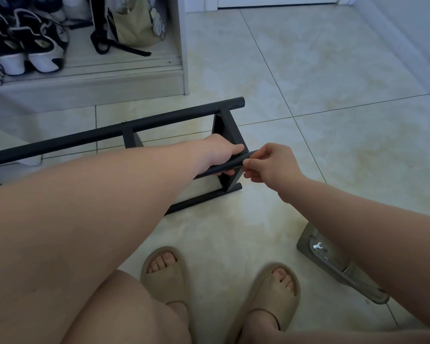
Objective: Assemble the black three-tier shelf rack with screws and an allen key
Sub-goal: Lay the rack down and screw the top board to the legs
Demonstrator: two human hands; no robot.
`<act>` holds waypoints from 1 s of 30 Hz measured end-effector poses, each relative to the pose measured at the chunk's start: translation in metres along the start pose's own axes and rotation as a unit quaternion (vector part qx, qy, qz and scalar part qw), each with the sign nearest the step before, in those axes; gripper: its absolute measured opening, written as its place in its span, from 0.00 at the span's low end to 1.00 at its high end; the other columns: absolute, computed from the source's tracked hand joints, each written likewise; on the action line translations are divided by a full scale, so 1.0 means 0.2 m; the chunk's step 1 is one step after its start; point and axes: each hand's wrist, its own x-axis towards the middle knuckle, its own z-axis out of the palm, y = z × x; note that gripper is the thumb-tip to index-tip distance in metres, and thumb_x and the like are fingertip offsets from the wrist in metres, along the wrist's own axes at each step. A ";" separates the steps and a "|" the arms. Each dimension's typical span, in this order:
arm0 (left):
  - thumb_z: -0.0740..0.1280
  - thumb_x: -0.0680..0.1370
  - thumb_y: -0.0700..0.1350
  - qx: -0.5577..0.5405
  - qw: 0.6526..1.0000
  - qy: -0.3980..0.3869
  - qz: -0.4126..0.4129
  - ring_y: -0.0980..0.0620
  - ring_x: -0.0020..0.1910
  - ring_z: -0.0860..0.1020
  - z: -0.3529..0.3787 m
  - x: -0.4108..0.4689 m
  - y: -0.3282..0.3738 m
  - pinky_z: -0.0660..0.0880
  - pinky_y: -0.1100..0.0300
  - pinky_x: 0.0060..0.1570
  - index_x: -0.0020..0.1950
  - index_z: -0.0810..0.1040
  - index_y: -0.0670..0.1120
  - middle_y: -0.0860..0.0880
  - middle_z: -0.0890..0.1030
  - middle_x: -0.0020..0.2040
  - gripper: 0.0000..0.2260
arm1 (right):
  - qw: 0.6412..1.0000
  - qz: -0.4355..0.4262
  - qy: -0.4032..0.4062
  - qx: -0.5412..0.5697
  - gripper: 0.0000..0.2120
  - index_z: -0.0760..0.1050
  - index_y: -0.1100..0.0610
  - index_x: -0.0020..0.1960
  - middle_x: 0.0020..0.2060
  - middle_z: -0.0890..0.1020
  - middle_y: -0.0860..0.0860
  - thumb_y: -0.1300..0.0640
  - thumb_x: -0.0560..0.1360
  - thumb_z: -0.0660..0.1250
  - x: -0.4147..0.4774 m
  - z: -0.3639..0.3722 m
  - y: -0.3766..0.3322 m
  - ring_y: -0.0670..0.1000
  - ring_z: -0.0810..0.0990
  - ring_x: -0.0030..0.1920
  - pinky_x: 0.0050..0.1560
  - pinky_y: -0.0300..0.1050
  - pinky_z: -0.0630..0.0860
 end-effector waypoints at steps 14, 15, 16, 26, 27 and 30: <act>0.65 0.81 0.50 0.027 0.997 0.032 0.057 0.47 0.31 0.83 0.03 0.03 -0.04 0.74 0.62 0.30 0.43 0.74 0.46 0.45 0.84 0.41 0.11 | 0.994 -0.066 -0.010 -0.085 0.07 0.74 0.56 0.43 0.33 0.86 0.51 0.65 0.77 0.70 0.01 -0.04 0.02 0.49 0.86 0.34 0.48 0.54 0.84; 0.65 0.81 0.50 0.030 0.997 0.033 0.062 0.47 0.31 0.83 0.03 0.03 -0.04 0.75 0.62 0.32 0.43 0.74 0.46 0.45 0.84 0.41 0.10 | 0.993 -0.070 -0.009 -0.093 0.07 0.73 0.56 0.43 0.32 0.86 0.49 0.64 0.77 0.69 0.01 -0.04 0.02 0.48 0.85 0.33 0.46 0.52 0.83; 0.65 0.81 0.50 0.029 0.997 0.032 0.065 0.47 0.31 0.83 0.04 0.03 -0.05 0.75 0.61 0.34 0.43 0.74 0.46 0.45 0.84 0.41 0.10 | 0.991 -0.075 -0.008 -0.107 0.08 0.73 0.55 0.43 0.32 0.85 0.47 0.63 0.77 0.70 0.01 -0.04 0.02 0.46 0.85 0.32 0.42 0.49 0.82; 0.65 0.81 0.51 0.065 0.996 -0.001 0.065 0.50 0.31 0.83 0.01 0.01 -0.02 0.76 0.60 0.40 0.43 0.75 0.46 0.48 0.84 0.34 0.11 | 0.978 -0.079 0.022 -0.191 0.12 0.73 0.56 0.43 0.38 0.85 0.52 0.53 0.76 0.74 0.00 -0.07 0.05 0.53 0.85 0.39 0.36 0.48 0.78; 0.64 0.81 0.51 0.076 0.995 0.002 0.062 0.51 0.30 0.83 0.00 0.01 -0.02 0.74 0.61 0.37 0.43 0.76 0.46 0.49 0.84 0.31 0.11 | 0.977 -0.084 0.021 -0.197 0.11 0.73 0.56 0.43 0.39 0.85 0.53 0.52 0.76 0.73 0.00 -0.06 0.04 0.55 0.84 0.41 0.40 0.51 0.80; 0.63 0.81 0.53 0.101 0.993 0.019 0.053 0.55 0.27 0.81 -0.02 -0.02 0.00 0.68 0.61 0.33 0.41 0.75 0.47 0.52 0.81 0.26 0.13 | 0.972 -0.094 0.013 -0.214 0.11 0.73 0.56 0.43 0.41 0.84 0.54 0.52 0.77 0.72 0.00 -0.04 0.01 0.55 0.83 0.44 0.45 0.53 0.81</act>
